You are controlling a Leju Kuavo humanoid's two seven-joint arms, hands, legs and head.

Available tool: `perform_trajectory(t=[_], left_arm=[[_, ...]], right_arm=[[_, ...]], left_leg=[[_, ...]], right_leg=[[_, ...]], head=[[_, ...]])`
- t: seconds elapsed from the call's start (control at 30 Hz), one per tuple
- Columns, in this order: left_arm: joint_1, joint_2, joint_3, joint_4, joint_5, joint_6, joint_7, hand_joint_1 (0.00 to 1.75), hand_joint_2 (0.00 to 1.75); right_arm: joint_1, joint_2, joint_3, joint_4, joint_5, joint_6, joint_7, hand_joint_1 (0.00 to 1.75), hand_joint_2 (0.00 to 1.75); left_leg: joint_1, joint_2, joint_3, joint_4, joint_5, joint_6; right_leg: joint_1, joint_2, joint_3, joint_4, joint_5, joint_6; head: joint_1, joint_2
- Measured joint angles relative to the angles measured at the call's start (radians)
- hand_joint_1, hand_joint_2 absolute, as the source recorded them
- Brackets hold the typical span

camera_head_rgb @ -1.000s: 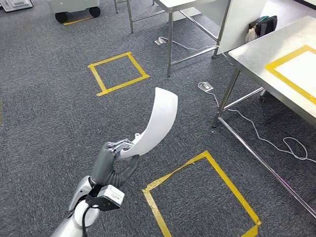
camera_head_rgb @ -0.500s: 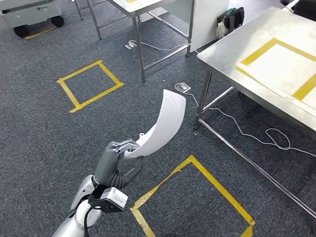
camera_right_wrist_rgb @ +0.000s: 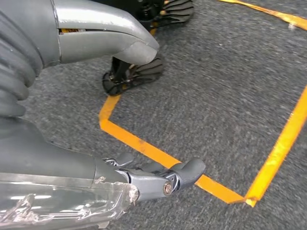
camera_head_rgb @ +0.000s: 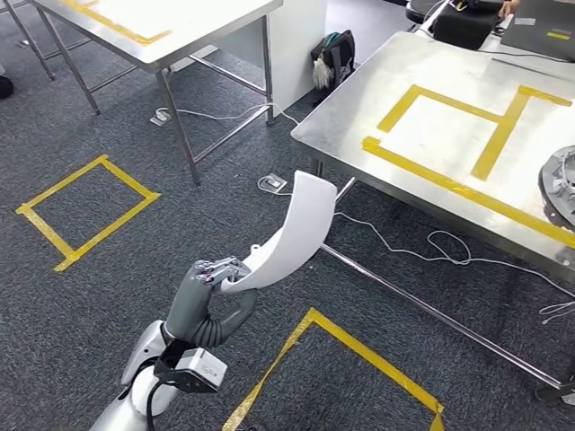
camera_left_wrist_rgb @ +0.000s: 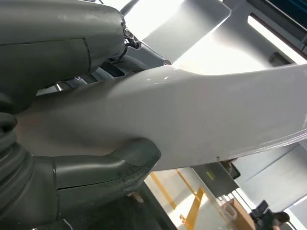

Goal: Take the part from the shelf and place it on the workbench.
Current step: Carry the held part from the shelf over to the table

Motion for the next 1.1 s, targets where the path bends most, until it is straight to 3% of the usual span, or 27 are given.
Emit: perform_trajectory(t=[0.07,0.13,0.17,0.2,0.23,0.33,0.4,0.5,0.57,0.67,0.7,0.73,0.8,0.87,0.93,1.0,1.07,1.1], left_arm=[[-0.003,-0.002,-0.005,-0.002,0.0,0.0,-0.001,1.75,1.75],[-0.003,-0.001,-0.006,-0.002,0.0,-0.001,-0.001,1.75,1.75],[-0.003,0.0,-0.007,-0.002,0.0,-0.002,-0.001,1.75,1.75],[-0.003,0.001,-0.007,-0.002,0.0,-0.002,-0.001,1.75,1.75],[-0.003,0.001,-0.008,-0.002,0.0,-0.002,-0.001,1.75,1.75],[-0.003,0.001,-0.011,-0.002,0.0,-0.003,-0.001,1.75,1.75],[-0.003,0.002,-0.012,-0.002,0.0,-0.005,-0.001,1.75,1.75],[-0.004,0.002,-0.012,-0.002,0.0,-0.006,-0.001,1.75,1.75],[-0.005,0.002,-0.013,-0.002,0.0,-0.008,-0.001,1.75,1.75],[-0.006,0.006,-0.014,-0.002,0.004,-0.016,-0.001,1.75,1.75],[-0.006,0.008,-0.013,-0.001,0.007,-0.019,0.0,1.75,1.75],[-0.006,0.009,-0.013,-0.001,0.01,-0.022,0.0,1.75,1.75],[-0.009,0.011,-0.013,-0.001,0.016,-0.029,0.0,1.75,1.75],[-0.014,0.012,-0.012,0.0,0.02,-0.033,0.0,1.75,1.75],[-0.018,0.014,-0.01,0.001,0.022,-0.035,0.001,1.75,1.75],[-0.021,0.014,-0.008,0.002,0.025,-0.037,0.001,1.75,1.75],[-0.026,0.014,-0.007,0.002,0.028,-0.04,0.002,1.75,1.75],[-0.027,0.014,-0.005,0.003,0.029,-0.043,0.002,1.75,1.75]], right_arm=[[0.002,-0.002,0.001,0.001,0.003,0.0,0.001,0.0,1.75],[-0.002,-0.002,0.002,0.002,0.004,0.0,0.002,0.0,1.75],[-0.004,-0.002,0.002,0.003,0.005,0.0,0.003,0.0,1.75],[-0.005,-0.003,0.003,0.004,0.006,0.001,0.003,0.0,1.75],[-0.005,-0.003,0.003,0.005,0.006,0.0,0.003,0.0,1.75],[-0.005,-0.004,0.003,0.005,0.006,0.0,0.003,0.0,1.75],[-0.009,-0.005,0.003,0.006,0.006,0.0,0.003,0.0,1.75],[-0.011,-0.005,0.003,0.007,0.006,0.0,0.003,0.0,1.75],[-0.011,-0.005,0.003,0.007,0.007,0.0,0.003,0.0,1.75],[-0.013,-0.005,0.003,0.007,0.01,0.0,0.003,0.0,1.75],[-0.013,-0.005,0.003,0.007,0.012,0.0,0.003,0.0,1.75],[-0.013,-0.005,0.003,0.007,0.014,0.0,0.003,0.0,1.75],[-0.013,-0.005,0.004,0.007,0.018,-0.001,0.002,0.0,1.75],[-0.013,-0.006,0.004,0.007,0.02,-0.002,0.001,0.0,1.75],[-0.013,-0.006,0.004,0.008,0.021,-0.002,0.0,0.0,1.75],[-0.011,-0.006,0.004,0.008,0.023,-0.003,0.0,0.0,1.75],[-0.01,-0.006,0.005,0.008,0.025,-0.004,-0.001,0.0,1.75],[-0.013,-0.005,0.005,0.008,0.026,-0.005,-0.002,0.0,1.75]], left_leg=[[-0.001,0.022,0.018,-0.006,0.026,0.015],[-0.007,0.044,0.033,-0.007,0.022,0.028],[-0.012,0.053,0.038,-0.007,0.016,0.032],[-0.016,0.061,0.042,-0.007,0.009,0.035],[-0.02,0.068,0.048,-0.007,0.002,0.037],[-0.03,0.086,0.073,-0.007,-0.016,0.039],[-0.033,0.097,0.084,-0.006,-0.023,0.034],[-0.031,0.113,0.091,-0.007,-0.029,0.02],[-0.028,0.09,0.08,0.029,-0.06,0.005],[-0.018,0.053,0.003,0.21,-0.154,-0.013],[-0.015,0.051,-0.018,0.257,-0.168,-0.017],[-0.012,0.05,-0.024,0.269,-0.163,-0.019],[-0.005,0.041,0.023,0.181,-0.106,-0.023],[0.006,-0.003,0.093,0.048,-0.059,-0.025],[0.01,-0.033,0.122,-0.007,-0.058,-0.018],[0.007,-0.019,0.125,-0.013,-0.062,-0.003],[0.007,0.003,0.13,-0.019,-0.063,0.012],[0.007,0.015,0.133,-0.021,-0.064,0.018]], right_leg=[[0.002,-0.053,-0.008,0.047,-0.036,0.008],[0.004,-0.114,-0.069,0.163,-0.097,0.013],[0.004,-0.126,-0.106,0.216,-0.118,0.013],[0.005,-0.13,-0.132,0.245,-0.119,0.012],[0.006,-0.132,-0.14,0.237,-0.096,0.009],[0.018,-0.163,-0.083,0.061,0.034,-0.007],[0.026,-0.185,-0.06,-0.006,0.073,-0.012],[0.026,-0.164,-0.056,-0.017,0.08,-0.018],[0.018,-0.145,-0.044,-0.026,0.09,-0.026],[0.011,-0.114,-0.04,-0.03,0.094,-0.03],[0.01,-0.103,-0.04,-0.03,0.094,-0.03],[0.008,-0.091,-0.039,-0.03,0.093,-0.029],[0.003,-0.065,-0.037,-0.029,0.091,-0.024],[0.0,-0.041,-0.039,-0.025,0.085,-0.013],[-0.003,-0.023,-0.047,-0.025,0.084,0.003],[-0.008,-0.011,-0.054,-0.029,0.084,0.017],[-0.007,-0.049,-0.073,0.002,0.063,0.027],[-0.005,-0.079,-0.097,0.051,0.038,0.029]], head=[[0.008,0.0],[0.016,0.0],[0.015,0.0],[0.015,0.0],[0.016,0.0],[0.014,0.0],[0.014,0.0],[0.014,0.0],[0.012,0.0],[0.008,0.0],[0.008,0.0],[0.008,0.0],[0.008,0.0],[0.007,0.0],[0.007,0.0],[0.007,0.0],[0.011,0.0],[0.014,0.0]])
